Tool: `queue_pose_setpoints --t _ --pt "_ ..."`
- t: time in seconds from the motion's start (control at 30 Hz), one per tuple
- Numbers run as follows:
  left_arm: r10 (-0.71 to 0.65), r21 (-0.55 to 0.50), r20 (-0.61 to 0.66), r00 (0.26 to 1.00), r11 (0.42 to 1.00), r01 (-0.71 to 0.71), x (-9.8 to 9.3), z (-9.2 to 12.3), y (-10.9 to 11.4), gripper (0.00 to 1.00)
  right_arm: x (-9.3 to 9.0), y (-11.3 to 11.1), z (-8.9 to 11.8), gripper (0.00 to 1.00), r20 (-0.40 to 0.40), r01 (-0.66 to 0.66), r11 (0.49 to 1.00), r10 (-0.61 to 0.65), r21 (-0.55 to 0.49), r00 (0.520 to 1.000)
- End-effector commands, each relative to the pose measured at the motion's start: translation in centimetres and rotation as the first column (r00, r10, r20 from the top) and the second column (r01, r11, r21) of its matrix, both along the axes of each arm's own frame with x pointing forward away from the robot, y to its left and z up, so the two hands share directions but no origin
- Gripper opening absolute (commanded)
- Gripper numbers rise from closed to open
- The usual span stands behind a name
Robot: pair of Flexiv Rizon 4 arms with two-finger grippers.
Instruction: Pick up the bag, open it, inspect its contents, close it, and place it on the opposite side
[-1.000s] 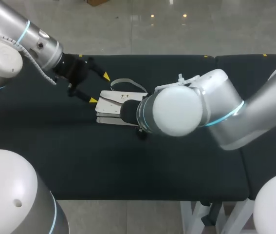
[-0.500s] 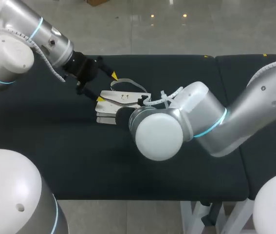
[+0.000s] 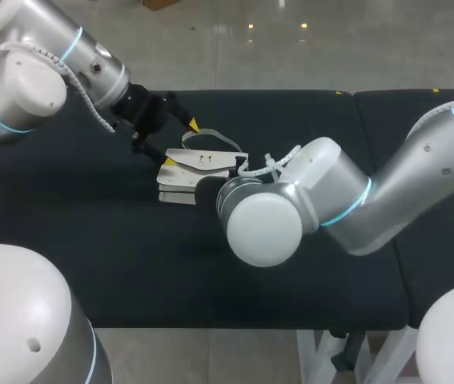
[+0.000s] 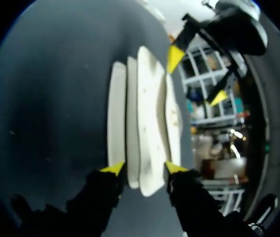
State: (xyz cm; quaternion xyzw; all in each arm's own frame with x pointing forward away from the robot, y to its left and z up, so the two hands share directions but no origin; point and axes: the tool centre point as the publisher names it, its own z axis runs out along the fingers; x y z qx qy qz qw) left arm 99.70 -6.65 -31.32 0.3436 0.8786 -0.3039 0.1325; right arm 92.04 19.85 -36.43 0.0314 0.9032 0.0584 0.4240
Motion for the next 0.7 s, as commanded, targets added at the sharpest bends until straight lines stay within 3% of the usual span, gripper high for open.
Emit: queue_pose_setpoints --t 0.03,0.53,0.63,0.67,0.7 --pt "-0.005 0.001 -0.001 1.0 1.0 0.005 0.25 -0.11 -0.1 1.0 0.58 -0.03 -0.17 0.45 0.001 -0.003 1.0 0.003 -0.003 1.0" --pt "-0.011 0.004 0.011 1.0 1.0 0.011 -0.08 -0.48 -0.23 1.0 1.53 0.01 -0.8 0.29 -0.002 -0.016 1.0 0.016 -0.013 1.0" --pt "-0.012 0.004 0.01 1.0 1.0 0.012 -0.05 -0.54 -0.25 1.0 1.57 0.04 -0.86 0.18 -0.003 -0.018 1.0 0.018 -0.012 1.0" --pt "-0.013 0.004 0.011 1.0 1.0 0.013 -0.05 -0.58 -0.27 1.0 1.58 0.04 -0.88 0.05 -0.003 -0.017 1.0 0.017 -0.013 1.0" --pt "-0.013 0.005 0.015 1.0 1.0 0.013 -0.05 -0.61 -0.3 1.0 1.57 0.04 -0.89 0.0 -0.002 -0.017 1.0 0.017 -0.013 1.0"
